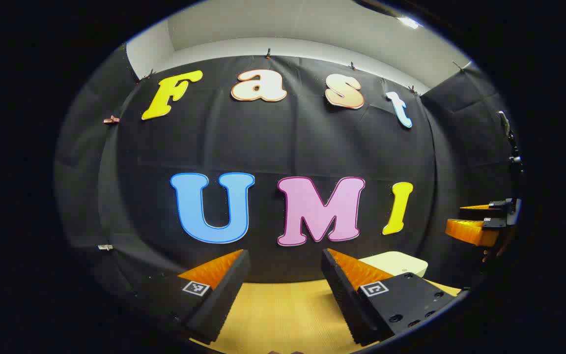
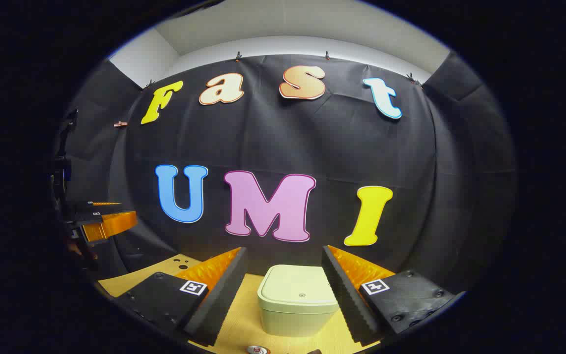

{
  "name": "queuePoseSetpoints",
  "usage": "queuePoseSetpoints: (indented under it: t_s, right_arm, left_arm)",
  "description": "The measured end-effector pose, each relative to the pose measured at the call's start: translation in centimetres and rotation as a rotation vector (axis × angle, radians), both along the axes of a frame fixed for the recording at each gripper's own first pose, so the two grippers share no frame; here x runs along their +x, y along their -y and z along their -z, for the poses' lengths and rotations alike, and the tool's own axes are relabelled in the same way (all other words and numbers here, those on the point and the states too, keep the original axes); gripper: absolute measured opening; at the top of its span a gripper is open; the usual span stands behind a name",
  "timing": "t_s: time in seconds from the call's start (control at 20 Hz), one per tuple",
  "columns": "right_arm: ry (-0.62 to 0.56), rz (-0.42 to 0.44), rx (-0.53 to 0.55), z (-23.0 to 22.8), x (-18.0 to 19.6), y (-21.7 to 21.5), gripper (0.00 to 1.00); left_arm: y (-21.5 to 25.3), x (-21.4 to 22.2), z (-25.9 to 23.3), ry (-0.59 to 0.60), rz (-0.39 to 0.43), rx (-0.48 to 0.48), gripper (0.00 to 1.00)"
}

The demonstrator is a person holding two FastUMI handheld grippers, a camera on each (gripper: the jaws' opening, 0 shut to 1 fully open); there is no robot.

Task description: Press the lid of the desktop garbage bin to open it, pick up the crumpled paper on the desktop and throw it into the bin, then pick up the pop can on the desktop and drop it into the bin, and finally close the garbage bin lid.

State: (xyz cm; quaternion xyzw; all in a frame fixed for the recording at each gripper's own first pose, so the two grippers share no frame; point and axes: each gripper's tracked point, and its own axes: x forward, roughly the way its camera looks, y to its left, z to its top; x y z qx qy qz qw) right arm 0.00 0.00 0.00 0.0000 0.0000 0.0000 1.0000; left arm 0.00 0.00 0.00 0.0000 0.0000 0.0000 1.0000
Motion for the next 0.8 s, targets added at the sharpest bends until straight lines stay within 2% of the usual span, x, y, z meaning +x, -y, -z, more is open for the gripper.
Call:
queuePoseSetpoints:
  t_s: [0.8]
  right_arm:
    - [0.027, 0.005, -0.025, -1.0, 0.3, -0.7, 0.98]
  left_arm:
    - [0.2, 0.5, 0.0, 0.008, 0.028, 0.022, 0.95]
